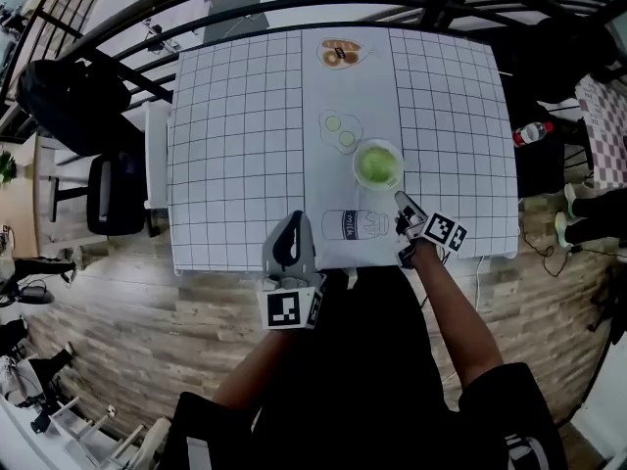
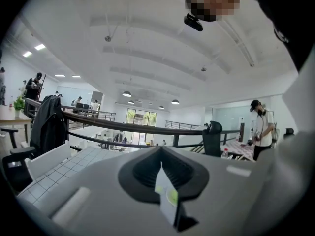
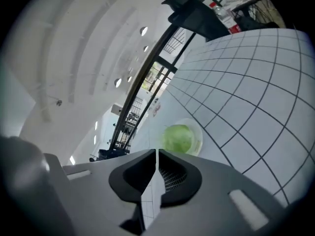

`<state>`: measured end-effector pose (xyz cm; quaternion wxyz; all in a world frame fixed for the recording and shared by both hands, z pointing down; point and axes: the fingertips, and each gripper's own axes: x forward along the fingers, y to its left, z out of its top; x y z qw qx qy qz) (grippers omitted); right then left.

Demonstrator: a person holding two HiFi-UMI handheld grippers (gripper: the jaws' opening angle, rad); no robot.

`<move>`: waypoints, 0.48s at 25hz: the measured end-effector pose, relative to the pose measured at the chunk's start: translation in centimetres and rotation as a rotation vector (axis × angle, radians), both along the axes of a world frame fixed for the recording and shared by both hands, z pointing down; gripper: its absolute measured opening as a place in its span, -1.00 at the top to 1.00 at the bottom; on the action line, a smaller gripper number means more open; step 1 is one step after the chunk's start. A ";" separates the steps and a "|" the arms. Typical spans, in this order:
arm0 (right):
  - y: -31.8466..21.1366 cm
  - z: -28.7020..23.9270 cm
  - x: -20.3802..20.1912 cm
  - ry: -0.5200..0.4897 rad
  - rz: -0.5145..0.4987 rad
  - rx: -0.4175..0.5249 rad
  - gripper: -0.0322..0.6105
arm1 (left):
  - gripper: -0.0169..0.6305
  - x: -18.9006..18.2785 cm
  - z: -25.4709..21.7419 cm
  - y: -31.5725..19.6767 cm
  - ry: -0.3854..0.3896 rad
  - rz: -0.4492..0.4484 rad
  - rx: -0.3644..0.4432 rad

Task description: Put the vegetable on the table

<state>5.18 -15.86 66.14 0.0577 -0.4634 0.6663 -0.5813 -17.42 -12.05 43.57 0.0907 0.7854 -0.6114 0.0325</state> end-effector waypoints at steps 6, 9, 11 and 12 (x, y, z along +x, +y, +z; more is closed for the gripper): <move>2.1 -5.7 -4.0 0.044 -0.112 0.112 0.90 | 0.92 -1.5 1.1 1.5 0.074 0.018 -0.044; 3.7 -7.9 -5.6 0.092 -0.156 0.162 0.90 | 0.92 -1.6 1.3 2.6 0.092 0.042 -0.044; 4.6 -9.2 -6.3 0.129 -0.170 0.199 0.90 | 0.92 -1.2 1.7 3.5 0.097 0.074 -0.050; 5.1 -10.1 -6.6 0.140 -0.173 0.215 0.90 | 0.92 -0.8 2.0 3.9 0.102 0.090 -0.054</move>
